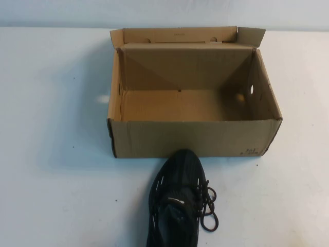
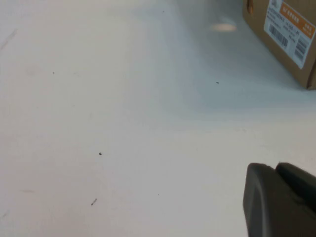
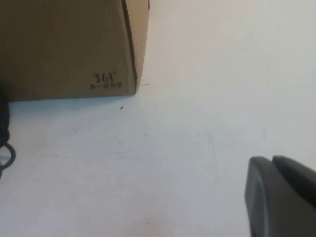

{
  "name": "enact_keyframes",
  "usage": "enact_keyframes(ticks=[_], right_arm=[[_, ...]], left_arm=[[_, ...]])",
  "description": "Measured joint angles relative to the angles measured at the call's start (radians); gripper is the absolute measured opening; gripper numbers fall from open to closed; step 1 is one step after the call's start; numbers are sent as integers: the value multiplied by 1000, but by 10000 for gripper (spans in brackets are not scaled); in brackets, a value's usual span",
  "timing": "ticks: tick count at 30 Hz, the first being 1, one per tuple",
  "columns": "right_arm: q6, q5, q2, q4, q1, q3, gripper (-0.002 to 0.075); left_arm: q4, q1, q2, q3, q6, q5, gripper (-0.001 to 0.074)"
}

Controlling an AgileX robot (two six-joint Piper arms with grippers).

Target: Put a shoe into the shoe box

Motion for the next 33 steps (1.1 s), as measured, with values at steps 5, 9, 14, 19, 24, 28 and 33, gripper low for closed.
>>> enact_keyframes(ticks=[5, 9, 14, 19, 24, 28, 33], right_arm=[[0, 0, 0, 0, 0, 0, -16], [0, 0, 0, 0, 0, 0, -16], [0, 0, 0, 0, 0, 0, -16], [0, 0, 0, 0, 0, 0, -16], [0, -44, 0, -3, 0, 0, -16], [0, -172, 0, -8, 0, 0, -16], [0, -378, 0, -10, 0, 0, -16]], left_arm=[[0, 0, 0, 0, 0, 0, -1], [2, 0, 0, 0, 0, 0, 0], [2, 0, 0, 0, 4, 0, -1], [2, 0, 0, 0, 4, -4, -1], [-4, 0, 0, 0, 4, -6, -1], [-9, 0, 0, 0, 4, -48, 2], [-16, 0, 0, 2, -16, -196, 1]])
